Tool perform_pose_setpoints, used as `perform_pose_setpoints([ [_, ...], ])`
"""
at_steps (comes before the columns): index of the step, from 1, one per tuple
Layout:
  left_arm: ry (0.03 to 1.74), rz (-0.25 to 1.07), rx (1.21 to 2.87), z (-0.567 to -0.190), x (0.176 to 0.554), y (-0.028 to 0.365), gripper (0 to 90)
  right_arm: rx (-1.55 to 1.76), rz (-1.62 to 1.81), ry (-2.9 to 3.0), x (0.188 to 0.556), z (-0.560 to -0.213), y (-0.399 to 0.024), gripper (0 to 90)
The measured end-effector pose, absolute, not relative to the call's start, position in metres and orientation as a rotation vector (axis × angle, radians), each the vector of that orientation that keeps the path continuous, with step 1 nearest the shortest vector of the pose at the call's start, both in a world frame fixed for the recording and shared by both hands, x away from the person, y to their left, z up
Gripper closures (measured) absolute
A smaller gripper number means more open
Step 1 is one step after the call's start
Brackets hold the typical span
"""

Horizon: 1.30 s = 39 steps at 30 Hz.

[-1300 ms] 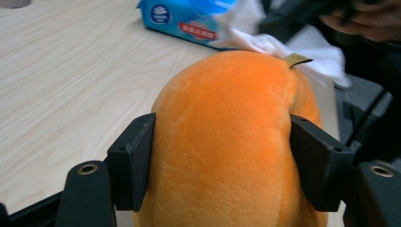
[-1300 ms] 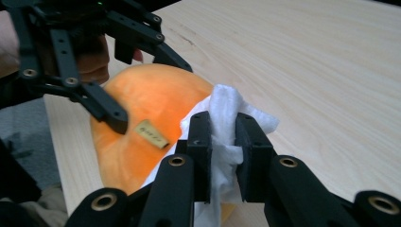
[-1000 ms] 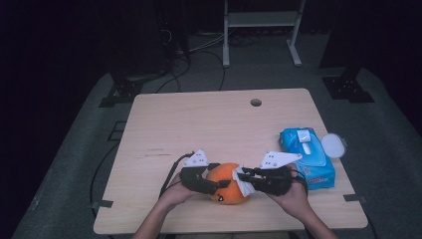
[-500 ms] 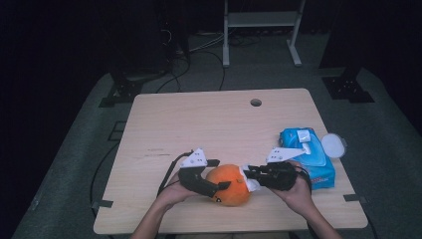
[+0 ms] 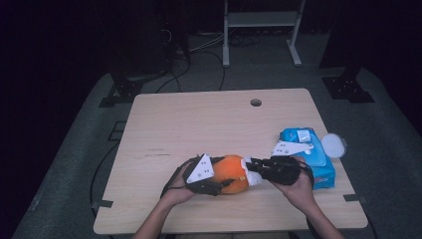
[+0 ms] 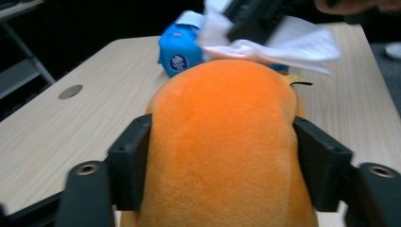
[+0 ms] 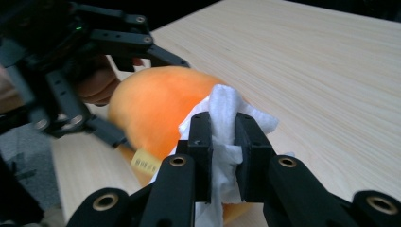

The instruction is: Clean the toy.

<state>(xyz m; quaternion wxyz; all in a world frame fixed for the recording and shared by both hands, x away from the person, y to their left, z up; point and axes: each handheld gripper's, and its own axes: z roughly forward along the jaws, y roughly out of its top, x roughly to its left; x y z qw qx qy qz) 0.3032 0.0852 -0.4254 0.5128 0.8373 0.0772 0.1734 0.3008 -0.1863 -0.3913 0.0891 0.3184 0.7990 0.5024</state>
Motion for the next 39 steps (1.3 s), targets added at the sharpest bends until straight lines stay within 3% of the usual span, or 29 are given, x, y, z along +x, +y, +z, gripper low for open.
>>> perform_pose_setpoints([
  [1, 0.220, 0.333, 2.020, -0.428, 0.307, 0.088, 18.1, 0.945, 1.445, 2.414, 0.302, -0.400, -0.184, 77.4],
  [2, 0.220, 0.333, 2.020, -0.428, 0.307, 0.088, 13.5, 0.945, 1.445, 2.414, 0.302, -0.400, -0.184, 77.4],
  [4, 0.314, 0.200, 1.999, -0.425, 0.312, 0.097, 9.0, 0.924, 1.425, 2.460, 0.300, -0.405, -0.183, 77.3],
  [6, 0.381, 0.161, 1.996, -0.424, 0.315, 0.105, 2.8, 0.891, 1.403, 2.510, 0.294, -0.405, -0.180, 77.3],
  [10, 0.402, 0.074, 2.066, -0.437, 0.316, 0.107, 6.7, 0.794, 1.398, 2.543, 0.277, -0.400, -0.166, 77.3],
  [14, 0.282, 0.172, 2.094, -0.437, 0.301, 0.096, 12.3, 0.694, 1.393, 2.528, 0.270, -0.396, -0.149, 77.4],
  [17, 0.234, 0.213, 2.093, -0.437, 0.296, 0.091, 14.3, 0.770, 1.421, 2.466, 0.283, -0.397, -0.160, 77.3],
  [20, 0.181, 0.215, 2.094, -0.437, 0.292, 0.089, 11.2, 0.838, 1.397, 2.437, 0.291, -0.401, -0.171, 77.3],
  [24, 0.312, 0.148, 2.098, -0.435, 0.303, 0.094, 2.4, 0.937, 1.379, 2.447, 0.298, -0.414, -0.187, 77.4],
  [33, 0.239, 0.241, 2.128, -0.440, 0.290, 0.080, 6.0, 0.743, 1.472, 2.499, 0.272, -0.399, -0.156, 77.5],
  [39, 0.253, 0.207, 2.103, -0.435, 0.294, 0.085, 3.6, 0.897, 1.419, 2.448, 0.297, -0.410, -0.181, 77.3],
])
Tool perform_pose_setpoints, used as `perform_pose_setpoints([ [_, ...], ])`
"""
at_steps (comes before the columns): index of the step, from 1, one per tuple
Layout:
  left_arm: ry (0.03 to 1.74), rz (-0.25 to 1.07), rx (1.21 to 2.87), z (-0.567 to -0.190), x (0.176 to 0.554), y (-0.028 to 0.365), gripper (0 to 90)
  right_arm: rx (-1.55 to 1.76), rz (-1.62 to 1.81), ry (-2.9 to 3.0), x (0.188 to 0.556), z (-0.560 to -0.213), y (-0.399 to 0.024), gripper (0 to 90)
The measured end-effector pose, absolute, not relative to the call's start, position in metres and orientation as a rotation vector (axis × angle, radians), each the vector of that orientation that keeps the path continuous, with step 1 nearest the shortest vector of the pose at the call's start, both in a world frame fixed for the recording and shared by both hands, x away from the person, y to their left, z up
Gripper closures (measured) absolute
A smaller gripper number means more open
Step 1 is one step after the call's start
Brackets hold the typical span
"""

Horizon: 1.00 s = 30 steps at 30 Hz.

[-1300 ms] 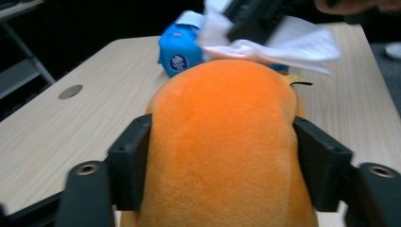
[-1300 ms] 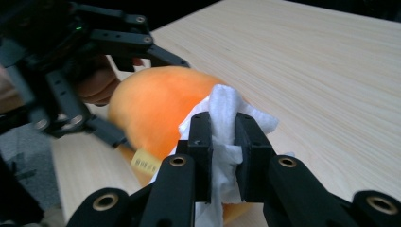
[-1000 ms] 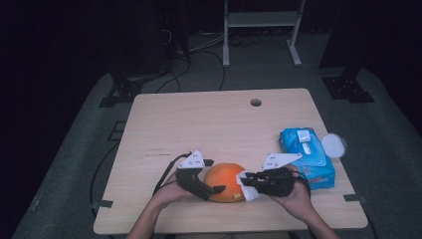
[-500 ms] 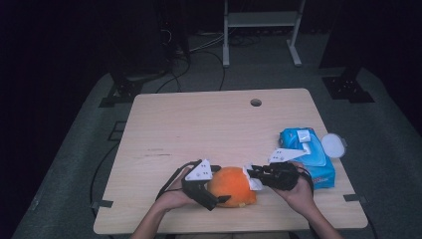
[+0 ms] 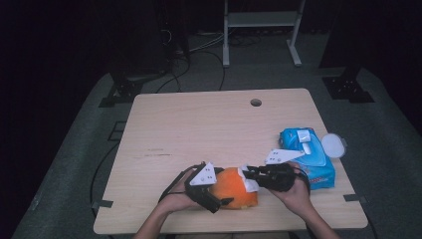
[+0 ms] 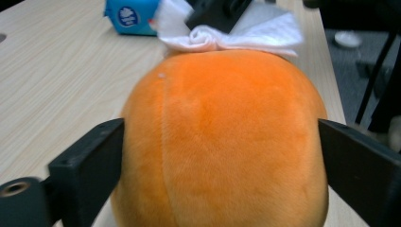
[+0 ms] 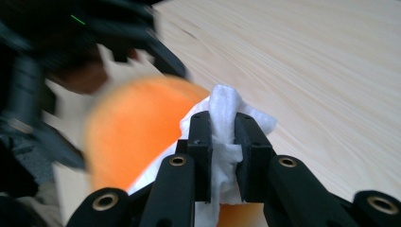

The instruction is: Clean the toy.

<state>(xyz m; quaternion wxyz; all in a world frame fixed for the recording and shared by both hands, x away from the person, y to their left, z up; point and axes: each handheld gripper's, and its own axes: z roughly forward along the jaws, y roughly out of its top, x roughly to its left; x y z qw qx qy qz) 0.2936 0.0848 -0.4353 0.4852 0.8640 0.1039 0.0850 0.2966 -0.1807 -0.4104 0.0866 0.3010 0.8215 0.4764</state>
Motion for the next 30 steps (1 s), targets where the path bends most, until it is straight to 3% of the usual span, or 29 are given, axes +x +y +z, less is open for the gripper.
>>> perform_pose_setpoints([
  [6, 0.368, 0.120, 2.116, -0.438, 0.303, 0.089, 4.1, 0.941, 1.404, 2.458, 0.298, -0.413, -0.188, 77.9],
  [8, 0.279, 0.197, 2.129, -0.435, 0.296, 0.084, 10.2, 0.857, 1.432, 2.471, 0.287, -0.404, -0.173, 77.9],
  [15, 0.171, 0.281, 2.140, -0.430, 0.285, 0.073, 10.6, 0.800, 1.481, 2.457, 0.286, -0.396, -0.164, 77.8],
  [20, 0.313, 0.158, 2.100, -0.431, 0.299, 0.084, 3.6, 0.935, 1.446, 2.451, 0.301, -0.411, -0.187, 77.8],
  [24, 0.404, 0.090, 2.108, -0.434, 0.306, 0.088, 4.6, 0.943, 1.408, 2.462, 0.301, -0.411, -0.192, 77.8],
  [26, 0.348, 0.131, 2.118, -0.431, 0.301, 0.087, 12.3, 0.907, 1.422, 2.481, 0.294, -0.405, -0.188, 78.1],
  [30, 0.241, 0.230, 2.144, -0.426, 0.289, 0.072, 13.9, 0.768, 1.451, 2.506, 0.278, -0.391, -0.165, 78.1],
])
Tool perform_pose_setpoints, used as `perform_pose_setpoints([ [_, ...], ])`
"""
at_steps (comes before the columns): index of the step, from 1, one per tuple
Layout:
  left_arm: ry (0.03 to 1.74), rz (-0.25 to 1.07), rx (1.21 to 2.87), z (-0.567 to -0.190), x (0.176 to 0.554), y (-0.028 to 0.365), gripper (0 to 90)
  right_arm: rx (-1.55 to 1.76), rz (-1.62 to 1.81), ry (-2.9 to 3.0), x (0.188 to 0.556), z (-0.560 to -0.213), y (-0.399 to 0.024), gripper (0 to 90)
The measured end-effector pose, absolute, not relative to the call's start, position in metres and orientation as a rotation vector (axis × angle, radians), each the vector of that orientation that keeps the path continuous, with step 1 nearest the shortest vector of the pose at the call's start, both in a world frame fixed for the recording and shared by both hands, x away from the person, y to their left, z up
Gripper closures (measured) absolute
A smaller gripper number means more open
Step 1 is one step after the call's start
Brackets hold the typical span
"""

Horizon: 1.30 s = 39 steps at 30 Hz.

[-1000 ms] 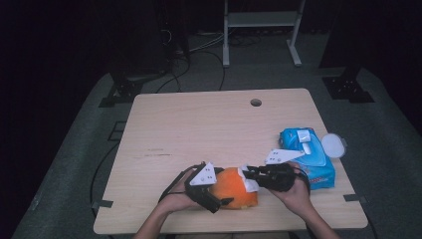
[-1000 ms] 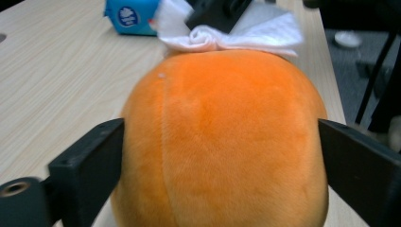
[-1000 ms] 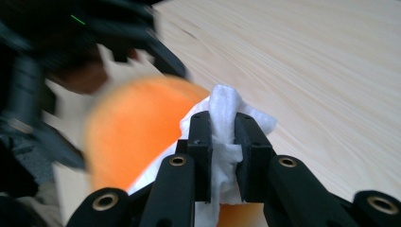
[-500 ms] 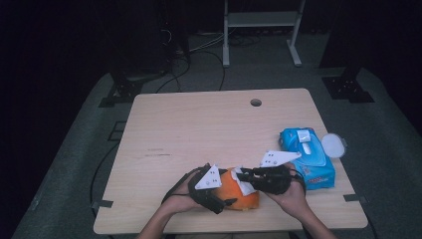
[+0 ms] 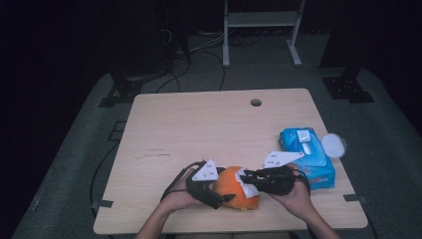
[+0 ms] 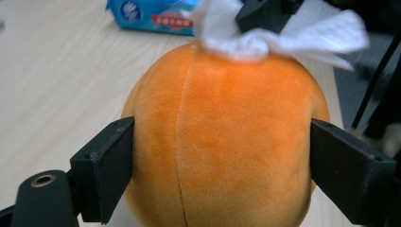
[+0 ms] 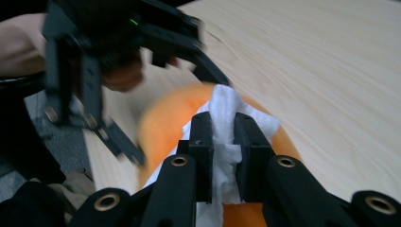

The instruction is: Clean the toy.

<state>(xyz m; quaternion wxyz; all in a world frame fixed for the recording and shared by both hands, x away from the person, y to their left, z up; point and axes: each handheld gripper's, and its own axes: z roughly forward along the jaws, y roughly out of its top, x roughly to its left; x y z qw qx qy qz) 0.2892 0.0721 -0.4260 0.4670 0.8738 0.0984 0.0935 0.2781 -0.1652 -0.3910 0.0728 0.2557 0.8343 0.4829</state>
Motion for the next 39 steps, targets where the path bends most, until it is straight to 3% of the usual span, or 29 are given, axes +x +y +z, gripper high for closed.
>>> perform_pose_setpoints([
  [5, 0.194, 0.266, 2.144, -0.423, 0.283, 0.065, 13.2, 0.743, 1.455, 2.484, 0.280, -0.385, -0.159, 78.0],
  [11, 0.371, 0.158, 2.073, -0.427, 0.297, 0.075, 3.7, 0.821, 1.446, 2.469, 0.286, -0.392, -0.182, 78.1],
  [14, 0.330, 0.147, 2.086, -0.429, 0.295, 0.072, 13.1, 0.819, 1.427, 2.464, 0.280, -0.389, -0.186, 78.2],
  [19, 0.240, 0.231, 2.123, -0.423, 0.282, 0.062, 18.6, 0.688, 1.429, 2.482, 0.261, -0.380, -0.164, 78.1],
  [23, 0.218, 0.263, 2.137, -0.423, 0.278, 0.061, 19.1, 0.667, 1.409, 2.462, 0.266, -0.377, -0.152, 78.1],
  [30, 0.212, 0.252, 2.143, -0.427, 0.279, 0.066, 19.1, 0.940, 1.401, 2.406, 0.296, -0.397, -0.196, 78.2],
  [35, 0.240, 0.233, 2.135, -0.429, 0.282, 0.068, 17.9, 1.019, 1.373, 2.428, 0.288, -0.410, -0.218, 78.2],
  [39, 0.253, 0.191, 2.136, -0.430, 0.285, 0.071, 10.0, 1.004, 1.405, 2.443, 0.269, -0.411, -0.224, 78.2],
])
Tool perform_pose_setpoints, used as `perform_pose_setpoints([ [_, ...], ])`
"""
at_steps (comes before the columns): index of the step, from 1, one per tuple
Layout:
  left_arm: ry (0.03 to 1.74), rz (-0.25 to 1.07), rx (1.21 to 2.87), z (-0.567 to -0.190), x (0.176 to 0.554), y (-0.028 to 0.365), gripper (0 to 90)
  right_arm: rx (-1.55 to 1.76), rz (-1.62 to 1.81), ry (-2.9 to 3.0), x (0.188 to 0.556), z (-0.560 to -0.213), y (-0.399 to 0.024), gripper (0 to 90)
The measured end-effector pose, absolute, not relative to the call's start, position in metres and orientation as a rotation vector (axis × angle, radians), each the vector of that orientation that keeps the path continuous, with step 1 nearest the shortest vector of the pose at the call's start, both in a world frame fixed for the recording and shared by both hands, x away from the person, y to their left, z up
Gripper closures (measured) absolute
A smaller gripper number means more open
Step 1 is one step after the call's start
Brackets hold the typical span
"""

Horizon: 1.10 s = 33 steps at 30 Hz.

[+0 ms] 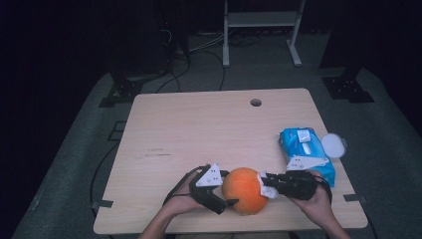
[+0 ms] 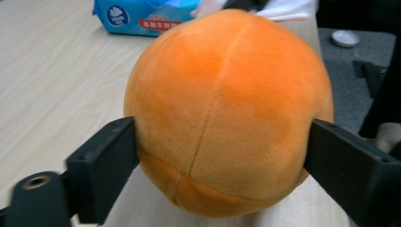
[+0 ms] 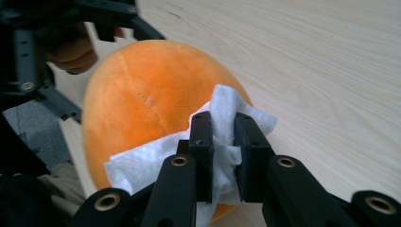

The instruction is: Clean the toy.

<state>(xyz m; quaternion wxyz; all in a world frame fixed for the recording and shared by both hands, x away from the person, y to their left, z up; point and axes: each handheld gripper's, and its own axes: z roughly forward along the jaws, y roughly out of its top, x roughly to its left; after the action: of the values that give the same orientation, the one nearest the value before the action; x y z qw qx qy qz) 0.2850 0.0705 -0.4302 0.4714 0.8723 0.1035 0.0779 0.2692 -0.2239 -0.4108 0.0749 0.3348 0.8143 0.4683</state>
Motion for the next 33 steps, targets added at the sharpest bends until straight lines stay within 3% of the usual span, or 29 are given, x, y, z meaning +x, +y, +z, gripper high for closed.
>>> perform_pose_setpoints([
  [8, 0.222, 0.162, 2.094, -0.419, 0.281, 0.068, 11.2, 0.835, 1.474, 2.479, 0.255, -0.394, -0.193, 78.0],
  [14, 0.212, 0.183, 2.156, -0.427, 0.280, 0.072, 14.9, 0.760, 1.452, 2.494, 0.271, -0.391, -0.159, 77.9],
  [22, 0.232, 0.146, 2.179, -0.434, 0.286, 0.083, 15.0, 0.964, 1.400, 2.448, 0.291, -0.412, -0.195, 77.9],
  [27, 0.278, 0.120, 2.166, -0.438, 0.292, 0.088, 15.0, 0.985, 1.372, 2.470, 0.273, -0.417, -0.213, 77.9],
  [33, 0.311, 0.101, 2.154, -0.439, 0.296, 0.089, 14.9, 0.866, 1.420, 2.522, 0.249, -0.410, -0.198, 77.9],
])
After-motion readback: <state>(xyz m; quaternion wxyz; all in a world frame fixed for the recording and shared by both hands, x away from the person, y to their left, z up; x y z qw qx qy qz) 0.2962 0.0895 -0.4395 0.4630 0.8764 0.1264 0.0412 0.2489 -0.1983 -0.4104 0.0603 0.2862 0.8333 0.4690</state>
